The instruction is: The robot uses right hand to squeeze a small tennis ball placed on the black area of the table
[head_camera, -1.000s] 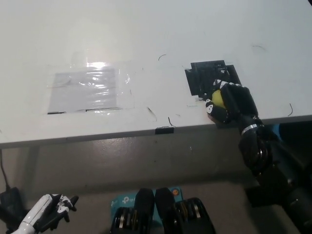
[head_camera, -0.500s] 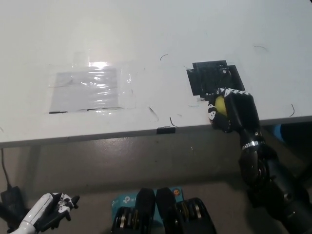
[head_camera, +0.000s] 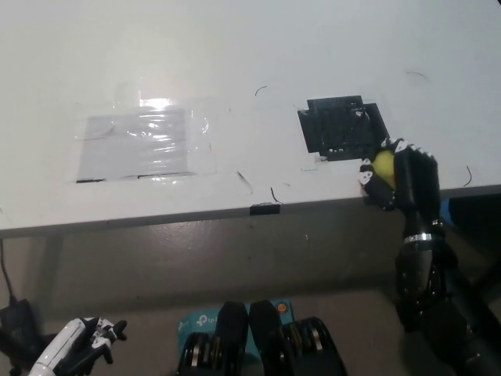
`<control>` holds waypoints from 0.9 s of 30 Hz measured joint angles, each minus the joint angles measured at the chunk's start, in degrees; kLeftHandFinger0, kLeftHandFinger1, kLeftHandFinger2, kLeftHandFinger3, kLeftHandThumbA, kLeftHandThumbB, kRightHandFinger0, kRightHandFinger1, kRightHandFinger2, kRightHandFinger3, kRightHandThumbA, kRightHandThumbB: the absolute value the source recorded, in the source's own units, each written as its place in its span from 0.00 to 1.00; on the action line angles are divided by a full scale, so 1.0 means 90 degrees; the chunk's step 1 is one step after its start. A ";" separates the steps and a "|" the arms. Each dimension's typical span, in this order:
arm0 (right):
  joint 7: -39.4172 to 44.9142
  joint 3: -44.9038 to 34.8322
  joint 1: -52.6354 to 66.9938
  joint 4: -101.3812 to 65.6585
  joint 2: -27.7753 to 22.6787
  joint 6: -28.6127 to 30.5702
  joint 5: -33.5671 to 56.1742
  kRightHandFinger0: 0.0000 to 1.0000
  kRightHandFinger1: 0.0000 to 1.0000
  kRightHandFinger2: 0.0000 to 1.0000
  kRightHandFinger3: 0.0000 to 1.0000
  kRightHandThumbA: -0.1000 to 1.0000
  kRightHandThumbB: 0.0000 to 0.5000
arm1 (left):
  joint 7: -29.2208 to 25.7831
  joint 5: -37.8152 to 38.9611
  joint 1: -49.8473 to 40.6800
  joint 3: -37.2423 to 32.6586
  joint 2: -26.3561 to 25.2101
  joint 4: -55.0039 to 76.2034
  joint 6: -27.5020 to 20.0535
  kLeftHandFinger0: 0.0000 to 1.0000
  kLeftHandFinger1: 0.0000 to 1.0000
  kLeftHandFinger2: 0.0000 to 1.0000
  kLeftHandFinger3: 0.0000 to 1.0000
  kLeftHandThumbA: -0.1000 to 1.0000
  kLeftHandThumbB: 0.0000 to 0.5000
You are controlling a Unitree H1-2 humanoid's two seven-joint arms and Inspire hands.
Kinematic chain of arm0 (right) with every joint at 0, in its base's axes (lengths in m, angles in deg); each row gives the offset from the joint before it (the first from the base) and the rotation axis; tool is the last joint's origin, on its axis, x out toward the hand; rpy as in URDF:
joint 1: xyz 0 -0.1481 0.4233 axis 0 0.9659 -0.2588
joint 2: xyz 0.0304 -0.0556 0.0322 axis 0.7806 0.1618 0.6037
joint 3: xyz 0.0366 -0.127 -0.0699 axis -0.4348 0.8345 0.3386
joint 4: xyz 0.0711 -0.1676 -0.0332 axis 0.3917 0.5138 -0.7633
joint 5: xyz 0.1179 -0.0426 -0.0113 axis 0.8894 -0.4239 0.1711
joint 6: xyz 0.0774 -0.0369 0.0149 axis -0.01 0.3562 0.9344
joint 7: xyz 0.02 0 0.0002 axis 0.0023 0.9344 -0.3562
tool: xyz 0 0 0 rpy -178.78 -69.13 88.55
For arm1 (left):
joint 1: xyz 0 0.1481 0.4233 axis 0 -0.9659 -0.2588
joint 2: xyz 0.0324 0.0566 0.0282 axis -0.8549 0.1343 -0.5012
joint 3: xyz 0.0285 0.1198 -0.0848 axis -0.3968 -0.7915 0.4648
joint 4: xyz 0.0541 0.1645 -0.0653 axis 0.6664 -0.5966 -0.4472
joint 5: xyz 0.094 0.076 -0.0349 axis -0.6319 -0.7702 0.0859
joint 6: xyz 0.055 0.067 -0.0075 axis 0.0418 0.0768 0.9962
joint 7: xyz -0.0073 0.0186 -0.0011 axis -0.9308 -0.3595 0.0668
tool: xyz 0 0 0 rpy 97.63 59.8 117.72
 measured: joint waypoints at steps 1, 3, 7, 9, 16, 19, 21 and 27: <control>0.0001 -0.0042 -0.0010 -0.0068 0.0000 0.0000 0.0009 0.00 0.00 0.41 0.34 0.00 0.51 | 0.0004 -0.0003 -0.0001 0.0000 0.0000 0.0000 -0.0001 0.13 0.13 0.28 0.45 0.79 0.86; 0.0015 -0.0129 -0.0052 -0.0185 0.0000 0.0000 0.0028 0.00 0.00 0.40 0.35 0.00 0.53 | 0.0008 -0.0002 -0.0002 0.0002 0.0000 -0.0005 -0.0002 0.14 0.14 0.29 0.45 0.79 0.87; 0.0075 -0.0280 -0.0206 -0.0438 -0.0001 -0.0008 0.0067 0.00 0.00 0.39 0.32 0.00 0.57 | 0.0012 0.0000 -0.0002 0.0009 0.0000 -0.0008 -0.0002 0.13 0.13 0.28 0.45 0.80 0.88; 0.0095 -0.0362 -0.0325 -0.0557 -0.0003 -0.0008 0.0100 0.00 0.00 0.40 0.31 0.00 0.52 | 0.0014 -0.0001 -0.0002 0.0009 0.0000 -0.0010 -0.0002 0.15 0.13 0.28 0.46 0.80 0.90; 0.0304 -0.0763 -0.0555 -0.1013 0.0002 -0.0040 0.0411 0.00 0.02 0.40 0.26 0.00 0.58 | 0.0015 -0.0002 -0.0004 0.0014 0.0000 -0.0036 0.0000 0.14 0.13 0.27 0.43 0.77 0.89; 0.0426 -0.0976 -0.0543 -0.1268 0.0091 -0.0048 0.0654 0.00 0.00 0.28 0.08 0.00 0.61 | 0.0015 -0.0001 -0.0022 0.0025 0.0000 -0.0008 0.0018 0.14 0.12 0.27 0.43 0.74 0.90; 0.0480 -0.1195 -0.0523 -0.1405 0.0248 -0.0065 0.0886 0.00 0.00 0.20 0.01 0.00 0.55 | 0.0015 0.0002 -0.0020 0.0026 0.0002 -0.0020 0.0018 0.18 0.15 0.29 0.44 0.75 0.90; 0.0708 -0.1706 -0.0299 -0.1895 0.0824 -0.0128 0.1654 0.00 0.00 0.15 0.01 0.00 0.45 | 0.0015 0.0002 -0.0020 0.0026 0.0007 -0.0054 0.0017 0.17 0.14 0.28 0.41 0.75 0.93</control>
